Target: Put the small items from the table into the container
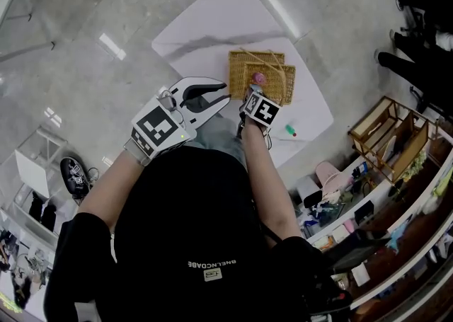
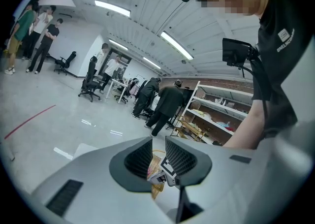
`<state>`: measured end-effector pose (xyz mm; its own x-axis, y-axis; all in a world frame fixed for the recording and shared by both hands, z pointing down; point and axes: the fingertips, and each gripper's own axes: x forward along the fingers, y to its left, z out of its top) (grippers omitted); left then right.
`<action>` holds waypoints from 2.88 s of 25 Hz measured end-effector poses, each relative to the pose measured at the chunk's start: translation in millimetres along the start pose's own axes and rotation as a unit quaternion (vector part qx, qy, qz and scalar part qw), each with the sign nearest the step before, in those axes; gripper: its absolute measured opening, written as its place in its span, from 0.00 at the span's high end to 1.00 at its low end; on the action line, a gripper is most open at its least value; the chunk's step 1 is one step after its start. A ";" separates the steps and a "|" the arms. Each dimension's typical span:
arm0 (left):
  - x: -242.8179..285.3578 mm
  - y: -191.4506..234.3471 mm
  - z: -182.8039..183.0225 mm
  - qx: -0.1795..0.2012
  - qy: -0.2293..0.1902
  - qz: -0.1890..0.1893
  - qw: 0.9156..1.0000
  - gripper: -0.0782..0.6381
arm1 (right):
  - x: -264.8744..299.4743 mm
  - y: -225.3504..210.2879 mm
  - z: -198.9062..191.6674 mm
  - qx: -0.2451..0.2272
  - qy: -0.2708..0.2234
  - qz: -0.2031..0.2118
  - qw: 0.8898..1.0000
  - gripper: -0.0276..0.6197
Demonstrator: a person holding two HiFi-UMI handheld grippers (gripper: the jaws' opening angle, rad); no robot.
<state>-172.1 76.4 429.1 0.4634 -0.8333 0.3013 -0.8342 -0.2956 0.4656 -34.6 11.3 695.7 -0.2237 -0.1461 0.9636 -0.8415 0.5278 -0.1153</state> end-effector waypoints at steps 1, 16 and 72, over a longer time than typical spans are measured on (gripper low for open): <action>-0.7 1.2 -0.2 -0.001 0.000 0.001 1.000 0.80 | 2.0 -1.1 0.9 0.005 -0.001 -0.002 1.000 0.68; -8.8 14.5 -4.4 -0.008 0.003 0.010 1.000 0.80 | 14.0 -1.5 13.5 0.026 -0.022 -0.014 0.999 0.68; 10.3 -67.8 4.5 0.054 -0.009 -0.062 0.997 0.80 | -125.6 34.2 24.6 0.035 -0.153 0.132 0.979 0.55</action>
<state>-112.1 85.8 396.9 0.5610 -0.7946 0.2321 -0.7984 -0.4452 0.4055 -47.3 27.1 564.9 -0.5656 -0.2620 0.7819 -0.7638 0.5240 -0.3769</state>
